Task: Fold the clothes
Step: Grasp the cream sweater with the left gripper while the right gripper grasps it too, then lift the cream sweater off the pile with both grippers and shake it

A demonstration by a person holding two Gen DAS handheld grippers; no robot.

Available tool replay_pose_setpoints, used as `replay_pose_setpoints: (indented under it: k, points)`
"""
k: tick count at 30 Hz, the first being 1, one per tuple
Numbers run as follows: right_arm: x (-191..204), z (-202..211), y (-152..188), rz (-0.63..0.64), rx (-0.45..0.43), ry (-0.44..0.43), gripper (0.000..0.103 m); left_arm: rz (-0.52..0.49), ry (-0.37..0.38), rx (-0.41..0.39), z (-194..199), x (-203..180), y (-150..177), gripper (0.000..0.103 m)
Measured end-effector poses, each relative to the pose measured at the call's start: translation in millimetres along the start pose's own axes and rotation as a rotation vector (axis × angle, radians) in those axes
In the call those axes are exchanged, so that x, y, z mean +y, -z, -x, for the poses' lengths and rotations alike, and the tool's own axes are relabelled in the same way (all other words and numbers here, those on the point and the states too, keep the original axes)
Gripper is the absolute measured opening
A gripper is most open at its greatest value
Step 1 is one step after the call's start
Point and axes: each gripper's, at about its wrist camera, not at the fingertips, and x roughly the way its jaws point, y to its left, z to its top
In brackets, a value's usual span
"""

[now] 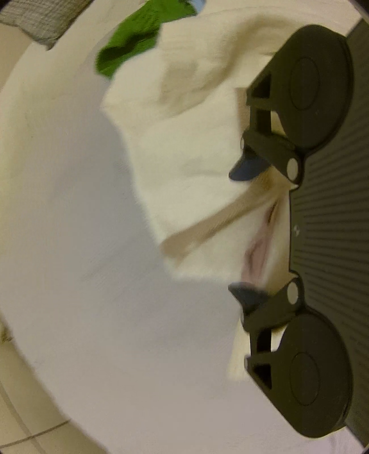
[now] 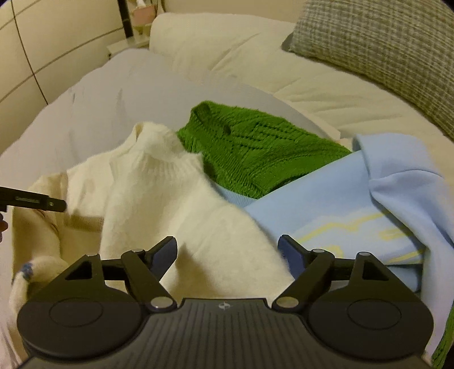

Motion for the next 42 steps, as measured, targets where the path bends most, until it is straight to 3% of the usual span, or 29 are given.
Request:
replay_pose_setpoints:
  k: [2,4,5,7,12,15,23,28,34,42]
  points:
    - [7,-4,0,0.045,0.028,-0.006,0.05,-0.042,-0.02,-0.011,-4,-9,5,0.034]
    - [16,0,2,0.11,0.02,0.015,0.034,-0.072,-0.028,-0.036,1,-16,10,0.012]
    - [20,4,4,0.136,0.007,0.026,0.024,-0.072,-0.03,-0.057,7,-16,13,0.011]
    - [23,16,4,0.144,-0.027,0.031,0.018,-0.058,-0.03,-0.108,27,-12,19,0.009]
    - [35,64,2,0.152,-0.127,0.019,0.011,0.02,0.005,-0.215,103,21,48,0.009]
    - [58,101,1,0.225,-0.184,0.024,0.011,0.038,-0.013,-0.27,151,33,73,0.009]
    - [116,219,17,0.3,-0.4,-0.098,0.01,0.138,-0.084,-0.46,294,72,156,0.009]
    - [143,303,35,0.282,-0.548,-0.213,0.01,0.206,-0.19,-0.59,410,121,230,0.009]
    - [191,402,72,0.293,-0.693,-0.372,0.01,0.237,-0.313,-0.658,529,165,341,0.009]
    - [235,489,135,0.29,-0.739,-0.535,0.009,0.24,-0.456,-0.733,652,180,482,0.009]
